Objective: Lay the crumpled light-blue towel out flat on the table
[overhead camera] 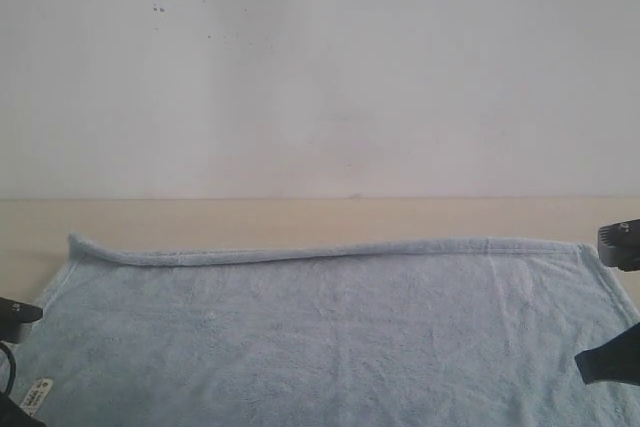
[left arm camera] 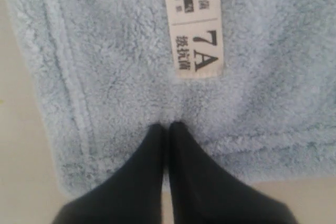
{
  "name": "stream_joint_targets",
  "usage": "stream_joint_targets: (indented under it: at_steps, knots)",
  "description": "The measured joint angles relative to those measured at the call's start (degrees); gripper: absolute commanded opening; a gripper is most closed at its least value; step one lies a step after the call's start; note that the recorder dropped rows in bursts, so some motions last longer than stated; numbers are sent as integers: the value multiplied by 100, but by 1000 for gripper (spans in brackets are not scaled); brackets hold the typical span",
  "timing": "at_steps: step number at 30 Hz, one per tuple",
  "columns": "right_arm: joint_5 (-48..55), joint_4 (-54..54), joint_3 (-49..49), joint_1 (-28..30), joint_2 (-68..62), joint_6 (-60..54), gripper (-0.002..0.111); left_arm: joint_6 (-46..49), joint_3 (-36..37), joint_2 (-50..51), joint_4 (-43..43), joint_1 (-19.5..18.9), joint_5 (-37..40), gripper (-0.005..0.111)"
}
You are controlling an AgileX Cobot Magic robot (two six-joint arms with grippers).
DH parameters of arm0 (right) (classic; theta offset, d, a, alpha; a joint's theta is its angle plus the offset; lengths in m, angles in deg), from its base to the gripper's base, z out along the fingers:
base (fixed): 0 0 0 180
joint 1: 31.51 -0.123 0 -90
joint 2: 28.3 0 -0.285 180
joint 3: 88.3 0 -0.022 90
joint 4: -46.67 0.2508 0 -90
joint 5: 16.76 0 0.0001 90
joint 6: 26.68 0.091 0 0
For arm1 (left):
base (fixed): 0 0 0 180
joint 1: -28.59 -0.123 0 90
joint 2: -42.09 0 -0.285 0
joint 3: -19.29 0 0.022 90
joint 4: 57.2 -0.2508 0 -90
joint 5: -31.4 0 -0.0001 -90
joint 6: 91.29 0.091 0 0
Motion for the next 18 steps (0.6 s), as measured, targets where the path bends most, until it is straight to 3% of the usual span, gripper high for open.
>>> stream_joint_targets:
  at_steps: [12, 18]
  knots:
    - [-57, 29, 0, 0, 0, -9, 0, 150, 374, -91, 153, 0, 1400, 4]
    - [-25, 114, 0, 0, 0, -49, 0, 233, 634, -430, 362, 0, 1710, 4]
